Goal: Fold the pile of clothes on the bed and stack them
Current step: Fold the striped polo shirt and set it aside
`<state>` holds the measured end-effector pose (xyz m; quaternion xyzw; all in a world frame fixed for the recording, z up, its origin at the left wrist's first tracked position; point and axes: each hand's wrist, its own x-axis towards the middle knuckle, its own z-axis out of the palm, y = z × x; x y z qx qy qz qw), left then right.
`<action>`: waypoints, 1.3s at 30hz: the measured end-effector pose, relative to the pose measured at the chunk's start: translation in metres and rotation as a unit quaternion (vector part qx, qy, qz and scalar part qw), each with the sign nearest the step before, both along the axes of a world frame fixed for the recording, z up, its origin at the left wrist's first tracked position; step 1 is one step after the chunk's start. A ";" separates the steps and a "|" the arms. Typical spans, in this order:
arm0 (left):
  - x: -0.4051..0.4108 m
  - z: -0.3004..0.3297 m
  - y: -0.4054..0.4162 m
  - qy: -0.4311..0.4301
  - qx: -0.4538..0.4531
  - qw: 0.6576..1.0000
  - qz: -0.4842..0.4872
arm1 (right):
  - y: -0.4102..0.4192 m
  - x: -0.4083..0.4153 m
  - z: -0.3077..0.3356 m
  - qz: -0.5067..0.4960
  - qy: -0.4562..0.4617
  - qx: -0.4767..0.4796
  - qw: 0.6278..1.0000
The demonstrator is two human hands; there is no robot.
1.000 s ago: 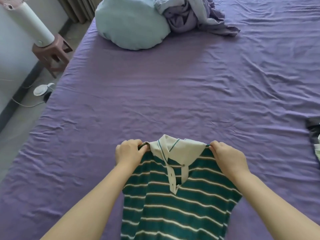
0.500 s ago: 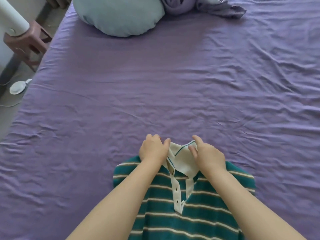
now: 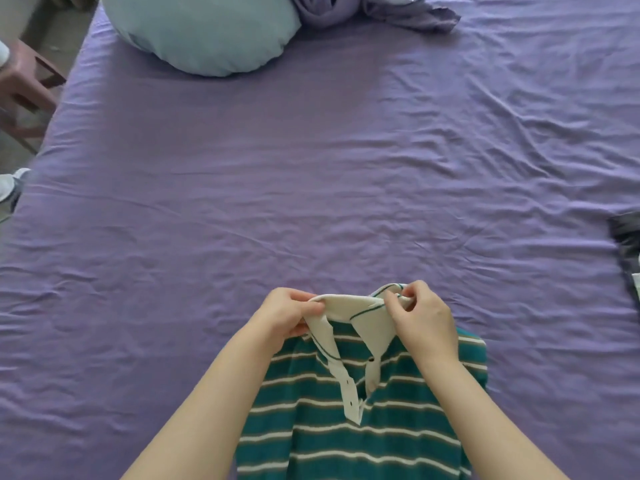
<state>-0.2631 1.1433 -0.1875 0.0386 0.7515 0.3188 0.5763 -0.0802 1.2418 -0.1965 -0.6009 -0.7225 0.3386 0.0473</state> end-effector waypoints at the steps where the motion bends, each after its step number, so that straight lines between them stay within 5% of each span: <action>1: 0.000 0.003 -0.004 -0.022 0.002 1.000 -0.004 | -0.001 0.002 0.001 -0.018 0.014 -0.027 0.999; 9: 0.001 0.005 -0.019 -0.022 0.017 0.999 0.034 | 0.010 0.021 0.007 -0.097 0.143 -0.153 0.973; 13: 0.006 0.000 -0.014 0.101 0.003 0.995 -0.002 | 0.015 0.026 0.007 0.011 0.095 -0.198 0.975; 18: 0.005 0.000 -0.023 0.247 0.042 0.967 -0.056 | 0.021 0.031 -0.003 -0.091 0.115 -0.263 0.954; 24: 0.001 -0.005 -0.025 0.362 0.031 0.925 -0.115 | 0.015 0.030 -0.010 0.085 0.078 -0.114 0.987; 30: 0.003 -0.012 -0.017 0.402 -0.006 0.886 -0.229 | -0.002 0.031 -0.021 0.276 -0.183 0.117 0.936; 33: 0.003 -0.014 -0.015 0.415 -0.018 0.861 -0.294 | -0.002 0.031 -0.021 0.255 -0.171 0.164 0.937; 35: -0.001 -0.015 -0.016 0.419 -0.028 0.850 -0.318 | 0.002 0.034 -0.018 0.211 -0.163 0.096 0.959; 39: -0.012 -0.013 -0.017 0.400 -0.048 0.882 -0.245 | 0.019 0.044 -0.006 0.014 -0.002 -0.087 0.996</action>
